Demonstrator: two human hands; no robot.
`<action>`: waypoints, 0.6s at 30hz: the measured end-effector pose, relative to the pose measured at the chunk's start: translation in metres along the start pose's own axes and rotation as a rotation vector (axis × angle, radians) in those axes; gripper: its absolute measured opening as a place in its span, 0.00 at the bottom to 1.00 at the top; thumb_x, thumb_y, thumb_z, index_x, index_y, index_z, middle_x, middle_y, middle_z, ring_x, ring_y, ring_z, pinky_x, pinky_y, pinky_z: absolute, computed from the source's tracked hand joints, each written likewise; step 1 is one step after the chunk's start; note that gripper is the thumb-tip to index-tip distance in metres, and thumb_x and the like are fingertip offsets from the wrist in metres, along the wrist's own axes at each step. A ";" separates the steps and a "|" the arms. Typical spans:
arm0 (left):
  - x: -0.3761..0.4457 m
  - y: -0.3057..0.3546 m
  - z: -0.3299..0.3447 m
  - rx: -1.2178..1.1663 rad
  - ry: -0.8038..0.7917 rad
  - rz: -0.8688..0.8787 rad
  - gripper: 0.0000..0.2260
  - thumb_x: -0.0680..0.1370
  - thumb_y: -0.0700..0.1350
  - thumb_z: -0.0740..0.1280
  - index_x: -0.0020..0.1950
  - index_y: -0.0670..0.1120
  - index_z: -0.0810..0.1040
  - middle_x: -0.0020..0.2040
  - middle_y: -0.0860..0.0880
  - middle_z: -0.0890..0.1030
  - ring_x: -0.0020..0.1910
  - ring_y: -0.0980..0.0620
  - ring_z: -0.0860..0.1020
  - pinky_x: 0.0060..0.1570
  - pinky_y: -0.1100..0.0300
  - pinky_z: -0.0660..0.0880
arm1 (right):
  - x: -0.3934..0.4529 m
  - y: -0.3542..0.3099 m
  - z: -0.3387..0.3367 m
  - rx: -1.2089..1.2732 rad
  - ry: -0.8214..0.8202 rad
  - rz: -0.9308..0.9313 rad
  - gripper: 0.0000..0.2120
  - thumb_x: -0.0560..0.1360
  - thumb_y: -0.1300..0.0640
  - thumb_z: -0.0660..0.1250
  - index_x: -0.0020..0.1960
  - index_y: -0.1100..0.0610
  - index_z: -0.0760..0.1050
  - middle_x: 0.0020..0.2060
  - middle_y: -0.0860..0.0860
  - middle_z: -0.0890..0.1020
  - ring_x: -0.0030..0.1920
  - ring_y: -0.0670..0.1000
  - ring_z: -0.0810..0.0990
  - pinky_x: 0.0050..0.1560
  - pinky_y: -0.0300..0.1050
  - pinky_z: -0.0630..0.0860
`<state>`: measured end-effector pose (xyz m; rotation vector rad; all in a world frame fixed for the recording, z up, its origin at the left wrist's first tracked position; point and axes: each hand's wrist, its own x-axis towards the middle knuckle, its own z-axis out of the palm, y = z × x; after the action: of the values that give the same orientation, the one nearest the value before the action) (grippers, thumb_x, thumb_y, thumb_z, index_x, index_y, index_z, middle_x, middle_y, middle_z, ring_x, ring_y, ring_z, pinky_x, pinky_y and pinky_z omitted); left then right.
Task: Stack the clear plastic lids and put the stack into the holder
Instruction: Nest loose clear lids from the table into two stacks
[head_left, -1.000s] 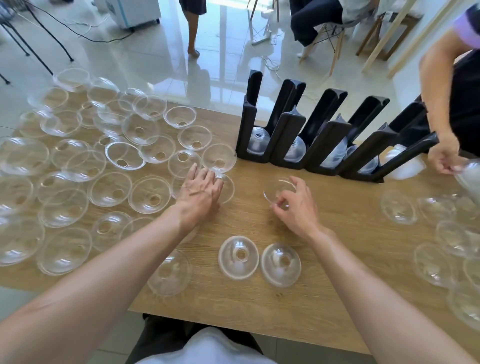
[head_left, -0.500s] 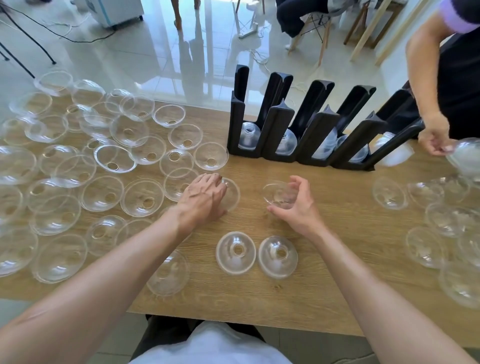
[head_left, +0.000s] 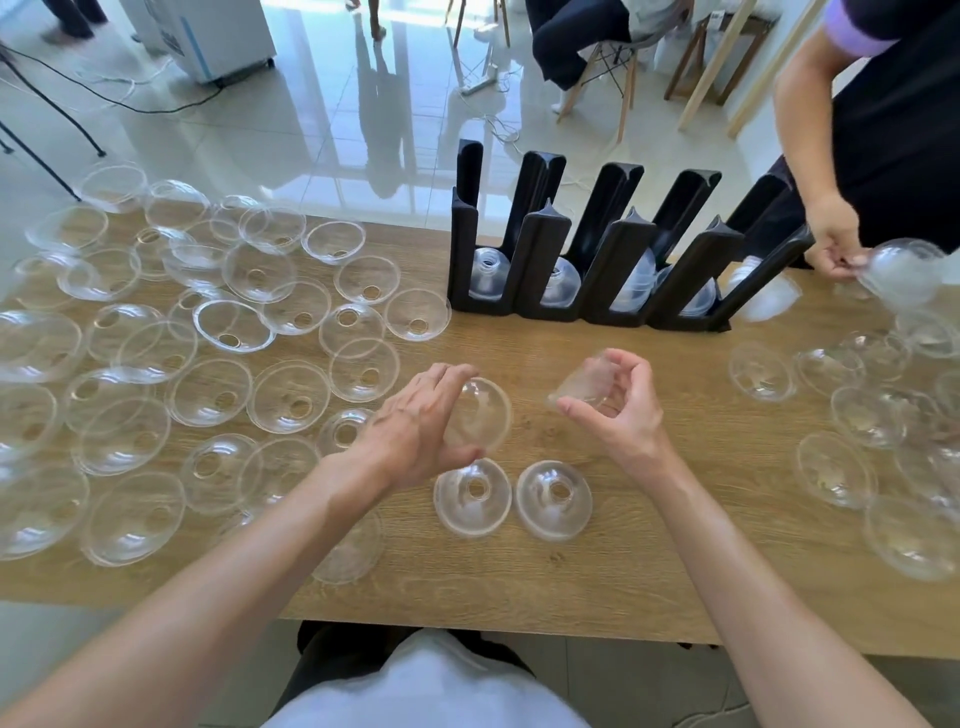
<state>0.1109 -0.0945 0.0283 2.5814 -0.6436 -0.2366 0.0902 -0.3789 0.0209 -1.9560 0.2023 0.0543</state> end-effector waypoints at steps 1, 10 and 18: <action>-0.005 0.002 0.002 -0.015 -0.006 -0.001 0.38 0.72 0.63 0.74 0.76 0.55 0.59 0.68 0.53 0.68 0.66 0.52 0.70 0.65 0.52 0.72 | -0.007 0.000 -0.002 -0.002 -0.010 -0.007 0.41 0.64 0.34 0.81 0.69 0.37 0.62 0.64 0.39 0.72 0.60 0.28 0.74 0.50 0.23 0.74; -0.050 0.009 0.053 -0.035 -0.103 0.004 0.39 0.71 0.62 0.74 0.77 0.54 0.64 0.70 0.55 0.67 0.67 0.54 0.66 0.68 0.53 0.69 | -0.059 0.023 -0.010 -0.190 -0.111 0.042 0.51 0.66 0.27 0.74 0.80 0.41 0.56 0.70 0.43 0.67 0.67 0.41 0.73 0.64 0.44 0.76; -0.057 -0.003 0.081 -0.028 -0.102 -0.014 0.37 0.70 0.62 0.74 0.74 0.59 0.62 0.68 0.57 0.67 0.64 0.55 0.65 0.67 0.53 0.70 | -0.085 0.032 0.001 -0.411 -0.159 0.029 0.47 0.68 0.30 0.73 0.79 0.46 0.58 0.71 0.40 0.69 0.71 0.44 0.69 0.72 0.53 0.72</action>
<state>0.0402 -0.0967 -0.0411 2.5606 -0.6543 -0.3809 0.0014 -0.3796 0.0029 -2.3445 0.1208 0.2890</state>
